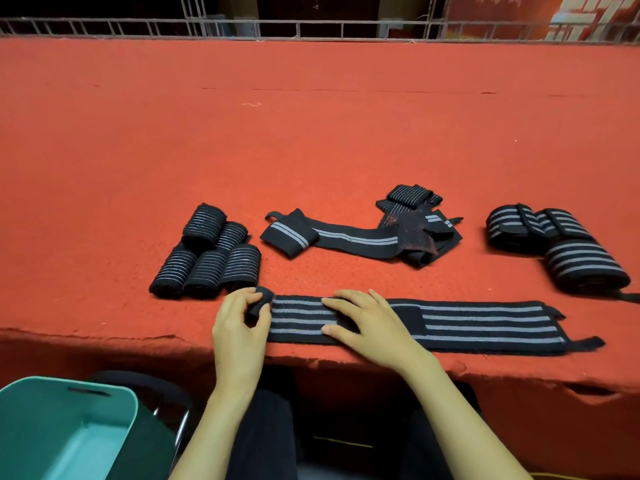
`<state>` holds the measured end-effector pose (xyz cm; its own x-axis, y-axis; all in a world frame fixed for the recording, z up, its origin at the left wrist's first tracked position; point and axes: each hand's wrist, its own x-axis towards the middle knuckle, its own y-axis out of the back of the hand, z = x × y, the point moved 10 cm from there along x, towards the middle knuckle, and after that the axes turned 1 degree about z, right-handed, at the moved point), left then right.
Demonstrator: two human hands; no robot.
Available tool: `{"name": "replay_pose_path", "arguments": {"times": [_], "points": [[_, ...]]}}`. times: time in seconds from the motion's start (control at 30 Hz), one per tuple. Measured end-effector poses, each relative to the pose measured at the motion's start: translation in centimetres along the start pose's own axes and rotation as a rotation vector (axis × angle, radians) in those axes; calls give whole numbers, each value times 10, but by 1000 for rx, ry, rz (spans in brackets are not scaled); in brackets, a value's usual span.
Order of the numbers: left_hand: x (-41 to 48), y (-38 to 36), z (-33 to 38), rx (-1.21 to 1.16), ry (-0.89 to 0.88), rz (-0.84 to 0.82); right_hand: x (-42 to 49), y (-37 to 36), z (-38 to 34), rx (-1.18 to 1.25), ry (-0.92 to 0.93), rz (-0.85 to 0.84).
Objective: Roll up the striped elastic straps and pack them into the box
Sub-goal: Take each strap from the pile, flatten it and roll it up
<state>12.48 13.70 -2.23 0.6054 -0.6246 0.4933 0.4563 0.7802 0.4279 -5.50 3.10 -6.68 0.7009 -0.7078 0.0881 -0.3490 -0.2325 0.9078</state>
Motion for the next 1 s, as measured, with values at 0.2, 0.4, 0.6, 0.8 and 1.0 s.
{"name": "replay_pose_path", "arguments": {"times": [0.2, 0.4, 0.6, 0.8, 1.0], "points": [[-4, -29, 19, 172, -204, -146, -15, 11, 22, 33, -47, 59], [-10, -56, 25, 158, -178, -274, -17, 12, 26, 56, -58, 78], [-13, -61, 25, 50, -68, -365, -18, 12, 26, 55, -61, 82], [-9, -58, -7, -303, 268, -503, -24, 17, 25, 38, -23, 3], [-9, -42, -14, 70, 273, -338, -38, 31, 49, 47, -94, 21]]}}
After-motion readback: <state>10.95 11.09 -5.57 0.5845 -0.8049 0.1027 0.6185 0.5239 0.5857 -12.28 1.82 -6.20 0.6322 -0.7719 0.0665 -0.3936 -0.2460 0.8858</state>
